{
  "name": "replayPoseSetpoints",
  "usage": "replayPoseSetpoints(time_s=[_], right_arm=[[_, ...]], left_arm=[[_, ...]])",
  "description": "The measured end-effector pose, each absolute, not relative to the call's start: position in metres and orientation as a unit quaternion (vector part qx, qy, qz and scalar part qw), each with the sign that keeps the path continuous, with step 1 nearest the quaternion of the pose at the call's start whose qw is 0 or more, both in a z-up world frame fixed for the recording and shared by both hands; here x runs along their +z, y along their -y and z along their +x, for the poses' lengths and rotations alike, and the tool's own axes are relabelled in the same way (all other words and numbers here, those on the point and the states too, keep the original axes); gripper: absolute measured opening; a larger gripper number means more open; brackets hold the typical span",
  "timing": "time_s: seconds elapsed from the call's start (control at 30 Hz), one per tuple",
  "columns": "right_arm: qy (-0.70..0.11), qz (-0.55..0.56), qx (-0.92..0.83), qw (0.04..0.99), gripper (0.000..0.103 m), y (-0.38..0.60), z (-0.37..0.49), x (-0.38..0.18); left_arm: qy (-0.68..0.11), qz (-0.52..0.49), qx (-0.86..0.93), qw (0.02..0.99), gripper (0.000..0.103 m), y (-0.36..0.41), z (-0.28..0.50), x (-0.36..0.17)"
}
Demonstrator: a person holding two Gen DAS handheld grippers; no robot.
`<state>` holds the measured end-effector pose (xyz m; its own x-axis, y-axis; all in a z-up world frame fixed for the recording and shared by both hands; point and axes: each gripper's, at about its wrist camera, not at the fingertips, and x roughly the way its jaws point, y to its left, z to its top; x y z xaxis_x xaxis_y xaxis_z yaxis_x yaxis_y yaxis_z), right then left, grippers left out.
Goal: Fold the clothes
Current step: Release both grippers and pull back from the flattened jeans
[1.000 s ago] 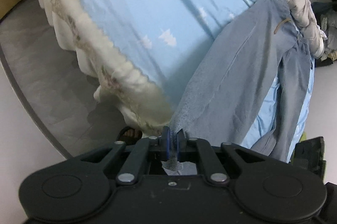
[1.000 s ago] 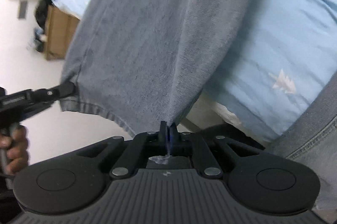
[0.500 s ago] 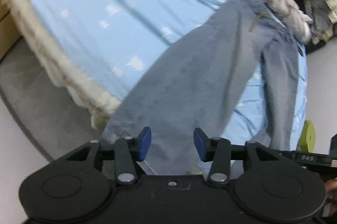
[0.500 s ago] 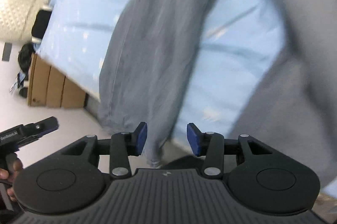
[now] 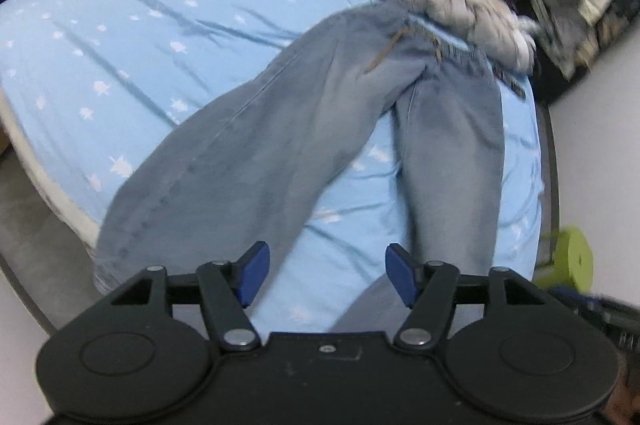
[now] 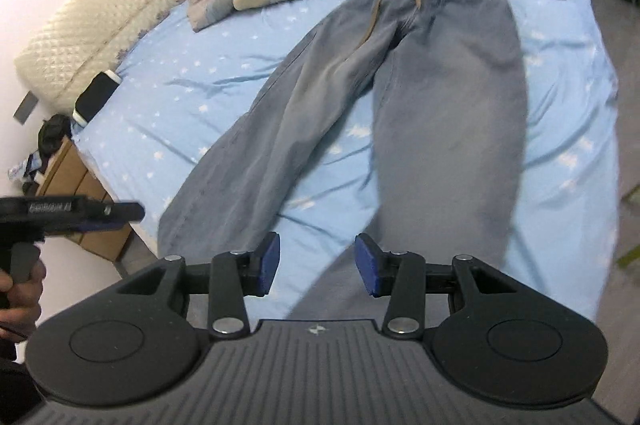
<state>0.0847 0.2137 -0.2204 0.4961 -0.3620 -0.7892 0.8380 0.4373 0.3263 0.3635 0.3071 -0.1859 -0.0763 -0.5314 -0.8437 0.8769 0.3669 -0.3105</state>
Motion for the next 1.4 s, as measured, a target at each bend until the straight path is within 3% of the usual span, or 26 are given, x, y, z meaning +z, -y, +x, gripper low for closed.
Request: replayPoseSetpoints(time_s=[0.57, 0.9, 1.13, 1.4], right_arm=[[-0.32, 0.283, -0.387, 0.817, 0.045, -0.196, -0.041, -0.179], [-0.352, 0.215, -0.285, 0.865, 0.045, -0.132, -0.123, -0.183], [-0.353, 0.189, -0.224, 0.889, 0.046, -0.082, -0.179, -0.172], [-0.351, 0.182, -0.197, 0.897, 0.046, -0.02, -0.199, -0.171]], left_arm=[[-0.479, 0.151, -0.561, 0.658, 0.066, -0.285, 0.192, -0.161], [-0.455, 0.136, -0.472, 0.743, 0.066, -0.283, 0.098, -0.159], [-0.505, 0.072, -0.366, 0.778, 0.067, -0.301, 0.016, -0.154], [-0.566, -0.086, -0.265, 0.776, 0.069, -0.309, 0.012, -0.17]])
